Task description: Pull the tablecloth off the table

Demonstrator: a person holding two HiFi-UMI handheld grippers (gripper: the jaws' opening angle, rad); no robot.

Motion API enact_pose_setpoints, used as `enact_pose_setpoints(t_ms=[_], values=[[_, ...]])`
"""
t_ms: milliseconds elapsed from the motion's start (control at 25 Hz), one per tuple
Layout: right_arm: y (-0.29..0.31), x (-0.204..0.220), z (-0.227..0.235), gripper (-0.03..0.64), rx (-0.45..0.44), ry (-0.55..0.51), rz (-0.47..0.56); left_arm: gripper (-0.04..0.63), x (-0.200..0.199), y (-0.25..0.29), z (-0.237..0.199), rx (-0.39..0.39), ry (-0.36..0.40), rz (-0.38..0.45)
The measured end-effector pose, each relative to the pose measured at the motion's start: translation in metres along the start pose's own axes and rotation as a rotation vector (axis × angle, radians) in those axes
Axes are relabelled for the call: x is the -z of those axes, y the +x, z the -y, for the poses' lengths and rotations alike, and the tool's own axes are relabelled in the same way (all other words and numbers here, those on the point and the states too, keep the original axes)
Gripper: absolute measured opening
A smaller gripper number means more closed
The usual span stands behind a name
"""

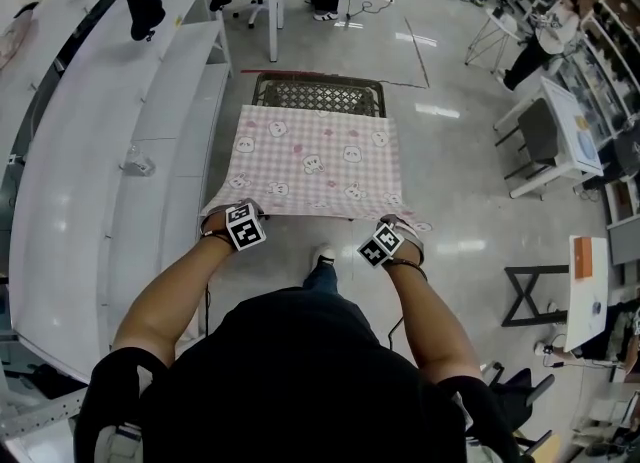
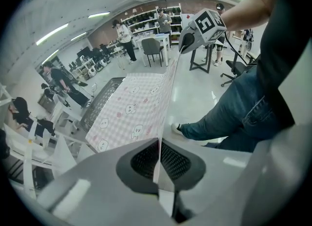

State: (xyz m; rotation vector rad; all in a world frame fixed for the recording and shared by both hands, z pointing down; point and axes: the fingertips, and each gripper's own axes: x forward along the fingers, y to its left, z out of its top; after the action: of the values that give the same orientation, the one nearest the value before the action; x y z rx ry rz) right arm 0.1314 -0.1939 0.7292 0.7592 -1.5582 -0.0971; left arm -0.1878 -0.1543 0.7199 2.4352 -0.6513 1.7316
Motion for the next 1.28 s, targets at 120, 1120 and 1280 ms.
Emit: enact_pose_setpoints(t_ms=[120, 1120, 1280], values=[[-0.01, -0.004, -0.008, 0.023, 0.009, 0.011, 0.001, 0.001, 0.008, -0.008, 0.008, 0.009, -0.001, 0.002], [-0.076, 0.045, -0.037, 0.025, -0.018, 0.016, 0.095, 0.001, -0.006, -0.056, 0.085, -0.002, -0.087, -0.048], [-0.086, 0.057, -0.037, 0.025, -0.019, 0.012, 0.114, 0.001, -0.013, -0.059, 0.099, -0.01, -0.106, -0.053]])
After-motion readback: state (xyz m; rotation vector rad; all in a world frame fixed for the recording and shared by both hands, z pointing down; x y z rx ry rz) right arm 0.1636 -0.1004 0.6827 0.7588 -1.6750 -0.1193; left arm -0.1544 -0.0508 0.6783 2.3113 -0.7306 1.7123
